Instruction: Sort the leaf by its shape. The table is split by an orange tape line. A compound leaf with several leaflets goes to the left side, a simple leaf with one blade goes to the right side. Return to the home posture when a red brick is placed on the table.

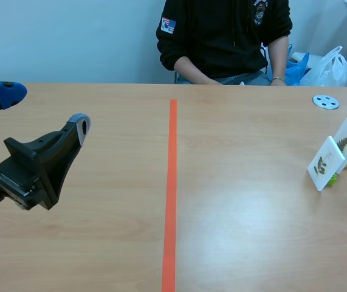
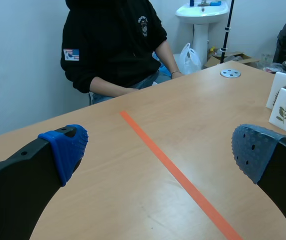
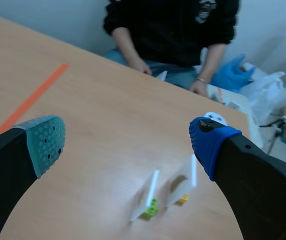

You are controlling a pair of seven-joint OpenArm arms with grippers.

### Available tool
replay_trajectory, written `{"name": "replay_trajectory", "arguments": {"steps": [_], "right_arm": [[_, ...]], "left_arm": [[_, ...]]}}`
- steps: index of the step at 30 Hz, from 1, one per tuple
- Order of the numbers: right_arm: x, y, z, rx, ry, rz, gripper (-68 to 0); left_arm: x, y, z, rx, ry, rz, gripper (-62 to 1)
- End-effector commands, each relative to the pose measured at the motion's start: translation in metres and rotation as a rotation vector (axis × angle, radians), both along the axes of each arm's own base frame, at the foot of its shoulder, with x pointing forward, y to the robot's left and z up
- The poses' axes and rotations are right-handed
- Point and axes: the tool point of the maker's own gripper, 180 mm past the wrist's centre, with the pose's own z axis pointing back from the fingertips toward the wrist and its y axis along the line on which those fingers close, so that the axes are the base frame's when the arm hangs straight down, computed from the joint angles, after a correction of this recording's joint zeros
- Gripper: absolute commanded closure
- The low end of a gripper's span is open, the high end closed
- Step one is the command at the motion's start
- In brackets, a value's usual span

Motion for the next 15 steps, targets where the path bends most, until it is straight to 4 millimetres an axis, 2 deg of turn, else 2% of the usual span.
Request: {"name": "replay_trajectory", "arguments": {"steps": [1,8,15], "right_arm": [[-0.003,0.008,0.005,0.016,-0.017,0.013,-50.6],[-0.028,0.073,-0.005,0.032,0.043,0.200,-50.6],[-0.040,0.113,-0.032,0.016,0.103,0.307,-50.6]], "left_arm": [[0.000,-0.002,0.007,-0.016,-0.022,-0.006,-61.8],[0.000,-0.002,0.007,-0.005,-0.022,-0.015,-61.7],[0.000,-0.003,0.008,0.003,-0.027,-0.027,-61.8]]}}
